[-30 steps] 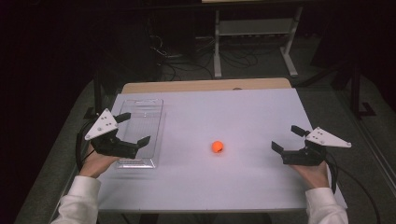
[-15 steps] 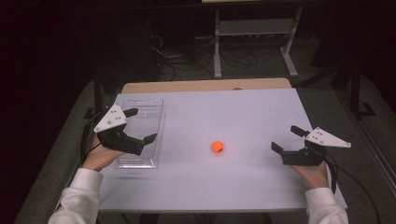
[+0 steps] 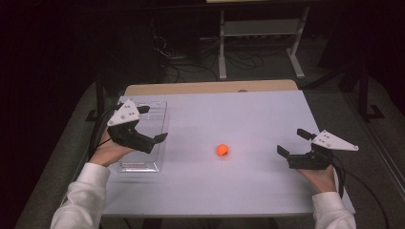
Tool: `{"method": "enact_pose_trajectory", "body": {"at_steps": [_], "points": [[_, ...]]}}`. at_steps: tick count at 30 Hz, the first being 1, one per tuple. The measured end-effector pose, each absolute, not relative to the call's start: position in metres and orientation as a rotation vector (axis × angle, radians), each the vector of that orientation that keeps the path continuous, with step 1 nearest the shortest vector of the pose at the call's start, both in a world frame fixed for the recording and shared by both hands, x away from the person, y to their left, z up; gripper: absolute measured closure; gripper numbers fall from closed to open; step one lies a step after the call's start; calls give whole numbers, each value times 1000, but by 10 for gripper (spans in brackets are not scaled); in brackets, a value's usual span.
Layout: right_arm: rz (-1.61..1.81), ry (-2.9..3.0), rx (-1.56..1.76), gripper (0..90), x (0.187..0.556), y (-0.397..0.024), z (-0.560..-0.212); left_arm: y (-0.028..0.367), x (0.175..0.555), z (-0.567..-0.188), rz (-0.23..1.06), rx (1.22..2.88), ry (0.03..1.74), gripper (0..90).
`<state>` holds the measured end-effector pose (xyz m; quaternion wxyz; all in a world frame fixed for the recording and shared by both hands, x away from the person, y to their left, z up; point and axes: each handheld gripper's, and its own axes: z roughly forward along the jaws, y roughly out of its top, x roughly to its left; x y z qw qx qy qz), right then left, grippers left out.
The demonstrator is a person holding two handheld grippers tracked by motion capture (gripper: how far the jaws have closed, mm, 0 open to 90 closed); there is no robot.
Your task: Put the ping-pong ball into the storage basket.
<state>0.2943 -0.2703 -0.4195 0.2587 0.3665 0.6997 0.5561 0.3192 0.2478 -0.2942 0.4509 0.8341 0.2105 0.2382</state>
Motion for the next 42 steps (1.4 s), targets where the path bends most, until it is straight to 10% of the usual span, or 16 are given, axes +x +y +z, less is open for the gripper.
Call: {"method": "enact_pose_trajectory", "body": {"at_steps": [42], "points": [[1499, 1901, 994, 0, 295, -270, -421, 196, 355, -287, 517, 2225, 421, 0]]}}
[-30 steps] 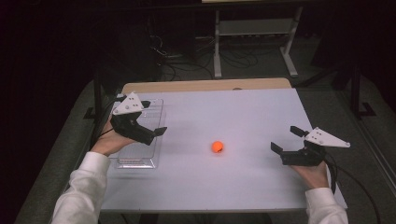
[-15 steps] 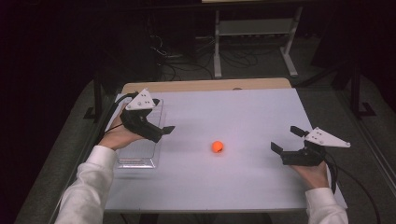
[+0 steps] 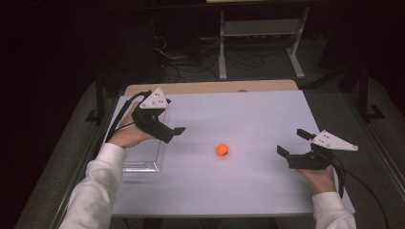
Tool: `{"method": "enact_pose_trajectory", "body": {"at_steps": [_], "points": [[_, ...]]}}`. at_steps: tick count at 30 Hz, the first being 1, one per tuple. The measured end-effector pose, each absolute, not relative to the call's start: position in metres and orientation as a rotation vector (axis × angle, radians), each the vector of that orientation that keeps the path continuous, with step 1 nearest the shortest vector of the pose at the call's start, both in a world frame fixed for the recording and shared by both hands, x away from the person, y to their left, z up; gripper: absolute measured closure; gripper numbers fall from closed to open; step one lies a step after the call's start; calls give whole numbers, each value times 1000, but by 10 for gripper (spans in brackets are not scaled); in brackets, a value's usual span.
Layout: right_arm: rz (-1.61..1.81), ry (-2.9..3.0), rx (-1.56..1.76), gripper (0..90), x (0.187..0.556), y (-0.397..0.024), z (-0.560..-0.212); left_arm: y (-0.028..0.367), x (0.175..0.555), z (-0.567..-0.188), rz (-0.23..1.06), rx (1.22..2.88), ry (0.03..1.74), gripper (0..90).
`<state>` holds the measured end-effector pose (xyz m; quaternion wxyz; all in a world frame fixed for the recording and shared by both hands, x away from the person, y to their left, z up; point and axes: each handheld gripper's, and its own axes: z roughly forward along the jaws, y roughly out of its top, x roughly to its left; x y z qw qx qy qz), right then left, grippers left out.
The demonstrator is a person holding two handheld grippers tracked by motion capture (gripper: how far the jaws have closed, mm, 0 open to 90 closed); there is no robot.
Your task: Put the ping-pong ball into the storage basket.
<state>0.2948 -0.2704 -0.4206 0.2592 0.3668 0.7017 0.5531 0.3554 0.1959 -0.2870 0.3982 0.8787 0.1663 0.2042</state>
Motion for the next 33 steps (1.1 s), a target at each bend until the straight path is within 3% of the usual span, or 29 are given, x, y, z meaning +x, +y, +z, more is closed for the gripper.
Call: {"method": "enact_pose_trajectory", "body": {"at_steps": [33], "points": [[1495, 1913, 998, 0, 295, -269, -422, 154, 370, -302, 446, 2341, 328, 0]]}}
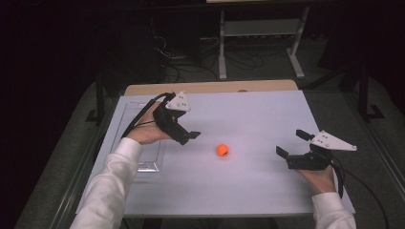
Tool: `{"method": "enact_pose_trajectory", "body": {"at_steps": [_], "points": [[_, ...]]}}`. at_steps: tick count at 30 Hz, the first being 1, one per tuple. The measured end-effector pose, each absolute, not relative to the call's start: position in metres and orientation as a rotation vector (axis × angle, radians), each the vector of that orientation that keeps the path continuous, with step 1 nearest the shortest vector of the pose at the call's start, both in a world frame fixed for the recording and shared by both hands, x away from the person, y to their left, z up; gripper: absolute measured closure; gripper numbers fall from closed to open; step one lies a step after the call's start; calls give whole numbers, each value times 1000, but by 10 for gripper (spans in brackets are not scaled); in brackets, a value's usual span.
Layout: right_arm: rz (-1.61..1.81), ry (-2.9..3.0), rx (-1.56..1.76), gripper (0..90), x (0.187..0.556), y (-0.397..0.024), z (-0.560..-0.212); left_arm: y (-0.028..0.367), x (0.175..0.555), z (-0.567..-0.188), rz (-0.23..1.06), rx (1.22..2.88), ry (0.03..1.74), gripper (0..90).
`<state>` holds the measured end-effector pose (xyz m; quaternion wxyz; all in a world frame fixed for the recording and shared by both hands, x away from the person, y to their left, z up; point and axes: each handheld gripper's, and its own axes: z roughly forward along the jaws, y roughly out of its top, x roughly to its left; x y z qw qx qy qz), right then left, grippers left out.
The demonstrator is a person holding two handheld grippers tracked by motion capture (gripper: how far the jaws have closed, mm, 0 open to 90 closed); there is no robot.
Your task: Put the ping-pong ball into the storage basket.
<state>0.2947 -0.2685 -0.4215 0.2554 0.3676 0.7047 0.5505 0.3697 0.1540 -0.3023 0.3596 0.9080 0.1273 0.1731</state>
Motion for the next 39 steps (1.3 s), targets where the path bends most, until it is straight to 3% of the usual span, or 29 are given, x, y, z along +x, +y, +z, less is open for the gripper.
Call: {"method": "enact_pose_trajectory", "body": {"at_steps": [39], "points": [[1493, 1916, 998, 0, 294, -267, -422, 123, 383, -328, 363, 2447, 259, 0]]}}
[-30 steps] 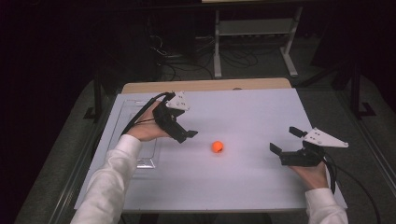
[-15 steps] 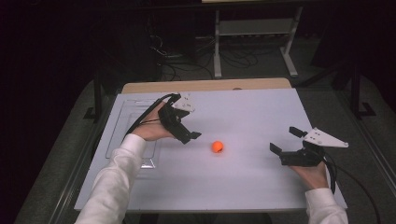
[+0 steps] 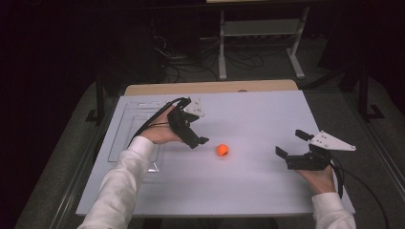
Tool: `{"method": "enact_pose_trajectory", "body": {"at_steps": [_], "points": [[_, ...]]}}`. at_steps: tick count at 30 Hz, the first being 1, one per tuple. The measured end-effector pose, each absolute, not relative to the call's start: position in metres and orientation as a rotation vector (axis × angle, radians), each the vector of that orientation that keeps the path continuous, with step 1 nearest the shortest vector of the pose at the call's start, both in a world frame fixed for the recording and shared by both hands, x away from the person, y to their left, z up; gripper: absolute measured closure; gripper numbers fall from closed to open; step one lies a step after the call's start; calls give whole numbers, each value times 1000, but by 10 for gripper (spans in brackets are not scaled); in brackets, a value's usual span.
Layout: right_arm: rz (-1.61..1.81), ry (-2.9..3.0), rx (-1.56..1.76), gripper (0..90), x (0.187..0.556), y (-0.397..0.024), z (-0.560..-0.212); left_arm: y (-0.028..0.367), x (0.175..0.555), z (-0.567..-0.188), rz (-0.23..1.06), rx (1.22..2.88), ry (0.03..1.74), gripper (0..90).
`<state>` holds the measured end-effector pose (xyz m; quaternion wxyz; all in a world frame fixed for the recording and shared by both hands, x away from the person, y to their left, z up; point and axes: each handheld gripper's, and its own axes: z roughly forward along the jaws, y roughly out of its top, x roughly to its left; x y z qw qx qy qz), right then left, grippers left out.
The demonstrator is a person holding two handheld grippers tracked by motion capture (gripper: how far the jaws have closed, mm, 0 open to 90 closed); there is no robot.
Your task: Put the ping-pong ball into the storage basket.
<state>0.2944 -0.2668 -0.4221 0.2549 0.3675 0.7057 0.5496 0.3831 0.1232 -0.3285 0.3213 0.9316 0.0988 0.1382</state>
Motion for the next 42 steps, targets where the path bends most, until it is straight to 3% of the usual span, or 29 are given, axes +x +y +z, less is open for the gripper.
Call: {"method": "enact_pose_trajectory", "body": {"at_steps": [42], "points": [[1489, 1925, 994, 0, 294, -266, -422, 90, 391, -362, 277, 2575, 188, 0]]}}
